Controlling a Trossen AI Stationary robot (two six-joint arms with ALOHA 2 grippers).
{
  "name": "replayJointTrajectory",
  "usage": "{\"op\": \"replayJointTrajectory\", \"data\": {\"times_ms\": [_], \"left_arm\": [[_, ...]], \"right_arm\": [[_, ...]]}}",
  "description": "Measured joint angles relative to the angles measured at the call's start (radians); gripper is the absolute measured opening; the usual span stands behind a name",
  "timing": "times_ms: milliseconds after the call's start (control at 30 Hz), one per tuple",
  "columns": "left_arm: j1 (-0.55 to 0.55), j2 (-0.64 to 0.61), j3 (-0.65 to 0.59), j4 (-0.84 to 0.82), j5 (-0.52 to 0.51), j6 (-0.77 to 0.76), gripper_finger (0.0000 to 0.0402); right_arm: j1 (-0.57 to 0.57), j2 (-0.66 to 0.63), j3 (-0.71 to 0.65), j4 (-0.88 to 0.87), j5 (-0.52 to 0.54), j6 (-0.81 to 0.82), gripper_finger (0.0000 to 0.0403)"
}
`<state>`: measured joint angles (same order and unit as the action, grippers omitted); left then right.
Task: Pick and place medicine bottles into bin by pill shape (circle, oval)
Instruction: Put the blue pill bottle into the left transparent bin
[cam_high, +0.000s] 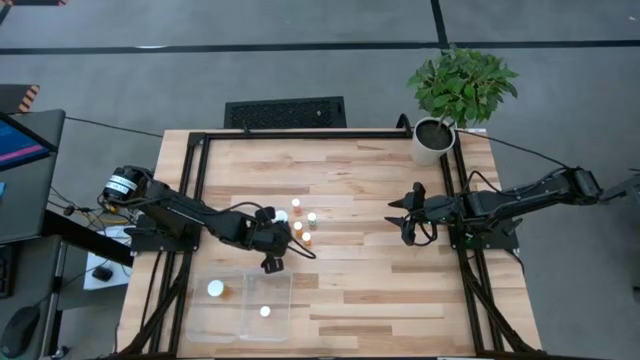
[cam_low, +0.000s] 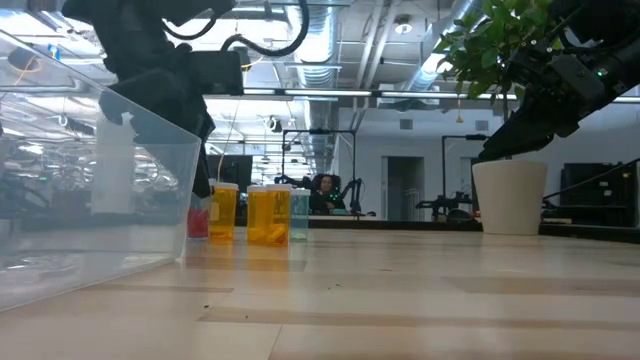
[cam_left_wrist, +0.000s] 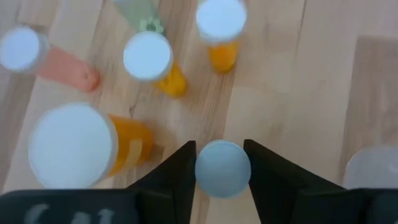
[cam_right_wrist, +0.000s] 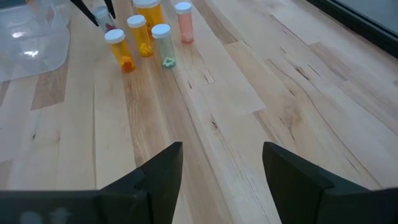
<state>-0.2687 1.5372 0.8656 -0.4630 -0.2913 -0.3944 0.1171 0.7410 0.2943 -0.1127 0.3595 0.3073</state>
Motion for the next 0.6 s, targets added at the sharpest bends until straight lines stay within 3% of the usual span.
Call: {"op": "replayJointTrajectory", "data": {"times_ms": [333,600], "left_arm": [[-0.012,0.0,0.236,-0.266,-0.003,-0.002,0.0111],[-0.099,0.0,0.499,-0.539,-0.031,-0.081,0.0117]], "right_arm": [[0.0,0.0,0.0,0.0,0.0,0.0,0.0234],[0.0,0.0,0.0,0.0,0.0,-0.002,0.0234]]}}
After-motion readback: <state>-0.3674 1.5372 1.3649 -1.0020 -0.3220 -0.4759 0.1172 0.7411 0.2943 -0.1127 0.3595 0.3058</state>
